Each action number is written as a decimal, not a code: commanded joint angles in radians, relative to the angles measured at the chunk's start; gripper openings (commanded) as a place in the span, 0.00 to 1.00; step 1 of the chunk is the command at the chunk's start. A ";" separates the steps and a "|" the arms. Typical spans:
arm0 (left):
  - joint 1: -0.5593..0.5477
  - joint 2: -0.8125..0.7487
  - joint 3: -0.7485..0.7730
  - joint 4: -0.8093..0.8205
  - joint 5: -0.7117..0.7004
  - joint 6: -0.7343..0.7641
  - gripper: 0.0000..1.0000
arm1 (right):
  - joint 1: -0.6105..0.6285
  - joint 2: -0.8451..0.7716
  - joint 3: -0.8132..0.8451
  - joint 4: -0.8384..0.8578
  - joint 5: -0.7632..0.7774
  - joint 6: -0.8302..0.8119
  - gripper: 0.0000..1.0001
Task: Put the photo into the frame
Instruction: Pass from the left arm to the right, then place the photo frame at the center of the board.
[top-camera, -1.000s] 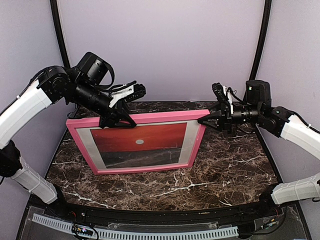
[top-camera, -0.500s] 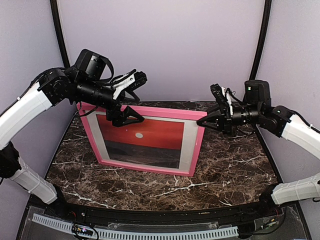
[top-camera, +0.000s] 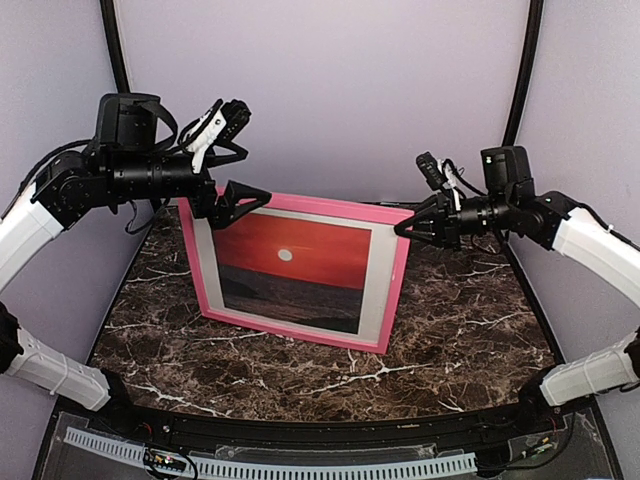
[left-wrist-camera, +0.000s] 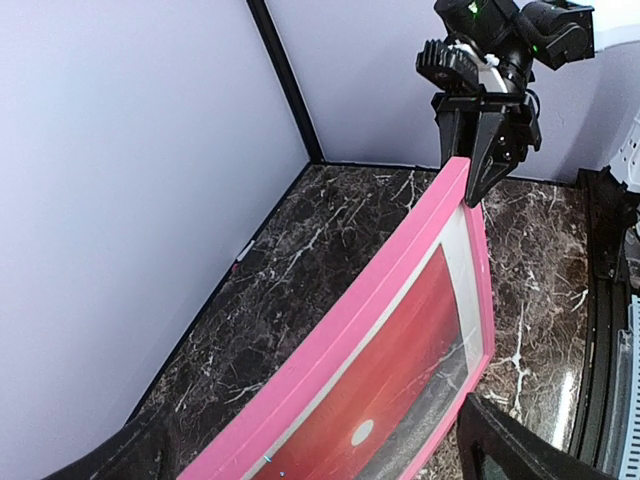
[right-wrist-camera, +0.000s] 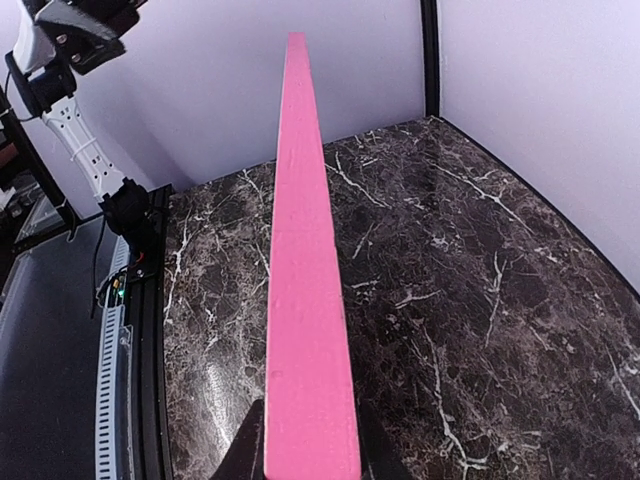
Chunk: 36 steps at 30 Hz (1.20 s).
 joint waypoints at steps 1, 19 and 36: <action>0.007 -0.024 -0.046 0.059 -0.053 -0.053 0.99 | -0.053 0.092 0.090 -0.041 -0.005 0.034 0.00; 0.007 0.000 -0.297 0.179 -0.083 -0.243 0.99 | -0.254 0.662 0.435 -0.280 -0.290 0.057 0.00; 0.007 -0.008 -0.402 0.236 -0.057 -0.299 0.99 | -0.370 0.940 0.434 -0.163 -0.377 0.196 0.25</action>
